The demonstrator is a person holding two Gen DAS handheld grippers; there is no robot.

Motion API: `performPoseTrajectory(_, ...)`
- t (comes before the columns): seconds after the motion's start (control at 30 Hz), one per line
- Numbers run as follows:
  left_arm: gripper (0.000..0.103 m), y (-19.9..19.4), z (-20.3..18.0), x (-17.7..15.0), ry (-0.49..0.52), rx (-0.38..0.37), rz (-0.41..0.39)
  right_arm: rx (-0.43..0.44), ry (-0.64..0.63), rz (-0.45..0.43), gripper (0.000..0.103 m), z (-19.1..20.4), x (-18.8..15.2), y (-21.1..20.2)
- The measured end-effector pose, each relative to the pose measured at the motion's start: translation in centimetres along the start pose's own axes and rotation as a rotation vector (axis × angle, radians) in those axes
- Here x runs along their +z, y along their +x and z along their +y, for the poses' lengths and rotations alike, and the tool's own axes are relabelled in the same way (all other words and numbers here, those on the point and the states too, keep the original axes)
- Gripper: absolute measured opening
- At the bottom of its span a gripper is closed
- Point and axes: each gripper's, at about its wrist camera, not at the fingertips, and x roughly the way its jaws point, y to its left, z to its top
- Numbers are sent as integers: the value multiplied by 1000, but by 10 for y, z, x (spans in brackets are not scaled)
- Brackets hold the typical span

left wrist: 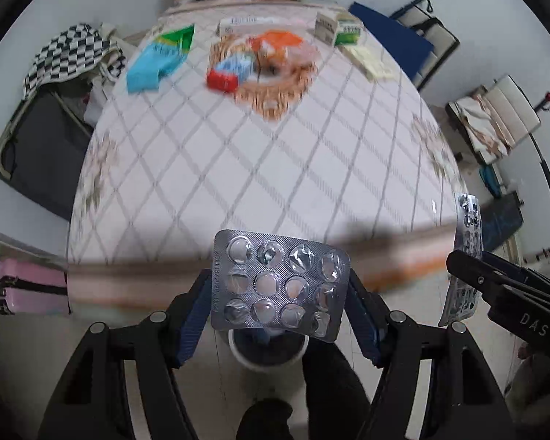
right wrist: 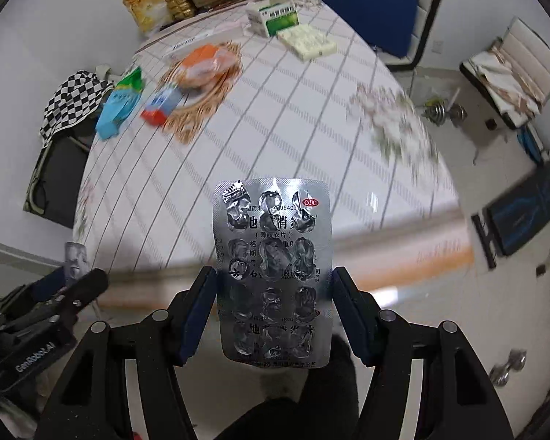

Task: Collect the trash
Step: 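Carry both blister packs to the bin and open both grippers, then raise both tools from the bin back over the table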

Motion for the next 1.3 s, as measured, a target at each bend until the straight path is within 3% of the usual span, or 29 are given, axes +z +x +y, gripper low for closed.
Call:
performPoseTrajectory(0.27, 66, 42, 16, -89, -35, -19, 150, 10, 38, 133, 66, -8, -112, 27)
performPoseTrajectory(0.43, 66, 106, 28, -132, -97, -29, 245, 43, 51, 264, 66, -27, -173, 99)
performPoseTrajectory(0.63, 67, 229, 46, -179, -205, -127, 368, 80, 90, 375, 66, -56, -223, 220)
performPoseTrajectory(0.73, 72, 284, 57, -195, -256, -153, 404, 94, 107, 414, 66, -70, -241, 283)
performPoseTrajectory(0.77, 83, 303, 61, -199, -268, -151, 405, 102, 112, 425, 66, -74, -247, 304)
performPoseTrajectory(0.8, 98, 316, 64, -202, -277, -144, 405, 107, 117, 431, 66, -77, -250, 321)
performPoseTrajectory(0.83, 101, 326, 67, -205, -284, -138, 405, 114, 118, 439, 66, -79, -253, 337)
performPoseTrajectory(0.97, 101, 359, 79, -221, -304, -83, 400, 171, 134, 494, 69, -87, -267, 412)
performPoseTrajectory(1.03, 101, 364, 82, -224, -293, -35, 382, 182, 134, 505, 97, -89, -271, 436)
performPoseTrajectory(1.07, 101, 365, 83, -225, -281, -10, 374, 177, 127, 505, 100, -88, -272, 442)
performPoseTrajectory(1.3, 101, 346, 89, -228, -230, 119, 369, 59, -6, 488, 101, -74, -274, 444)
